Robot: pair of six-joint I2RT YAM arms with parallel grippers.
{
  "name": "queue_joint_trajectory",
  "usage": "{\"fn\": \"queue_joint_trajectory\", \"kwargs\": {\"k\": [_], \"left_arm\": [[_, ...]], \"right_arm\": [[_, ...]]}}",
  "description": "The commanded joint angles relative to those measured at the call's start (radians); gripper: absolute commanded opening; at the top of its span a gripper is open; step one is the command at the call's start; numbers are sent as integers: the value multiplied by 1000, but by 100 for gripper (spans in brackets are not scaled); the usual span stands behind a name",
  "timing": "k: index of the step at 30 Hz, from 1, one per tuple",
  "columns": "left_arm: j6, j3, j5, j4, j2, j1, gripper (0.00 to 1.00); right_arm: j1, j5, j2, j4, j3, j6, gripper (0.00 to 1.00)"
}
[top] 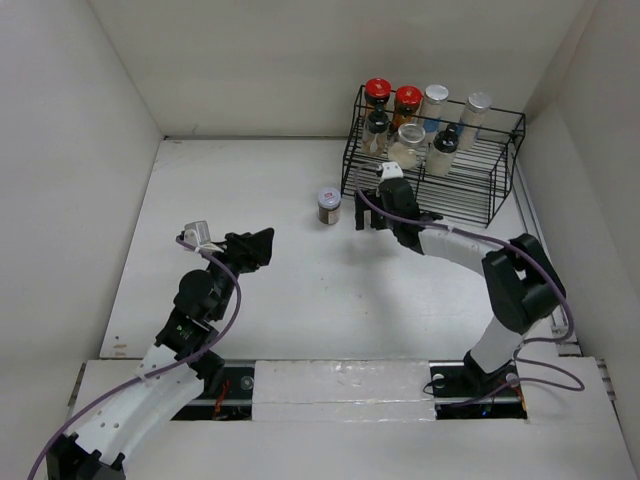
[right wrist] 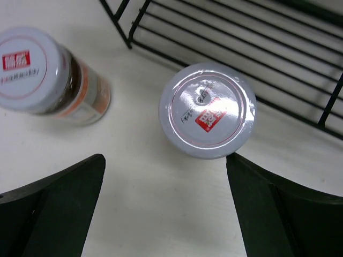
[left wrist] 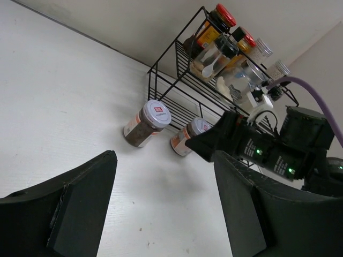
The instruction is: Organize the condiment bottles
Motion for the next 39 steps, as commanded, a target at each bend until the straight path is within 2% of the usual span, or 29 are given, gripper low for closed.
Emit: {"fn": "queue_joint_trajectory", "kwargs": {"k": [1,6,10,17,18,23,28,32,34,39], "left_arm": [[15,33,19,54,-8,-4,69],[15,44,30,37,-8,-4,69],[15,24,40,57,-17,-4,69],[15,36,51,54,3,-4,69],[15,36,51,63,3,-4,69],[15,36,51,63,-6,-4,69],[15,27,51,54,-6,-4,69],[15,27,60,56,-6,-4,69],[15,27,60,56,-6,-4,69],[5,27,86,56,-24,-4,69]], "right_arm": [[-2,89,45,58,98,-22,100],[-20,140,107,47,116,2,96],[-30,155,137,69,153,-7,88],[-48,154,226,98,245,-38,89],[-48,154,236,107,254,-38,87],[-28,174,242,147,222,-23,52],[35,212,43,196,55,-1,41],[44,212,-184,138,-11,-10,41],[7,191,-330,69,-22,-10,41],[-143,184,-507,-17,-31,-10,40]]}}
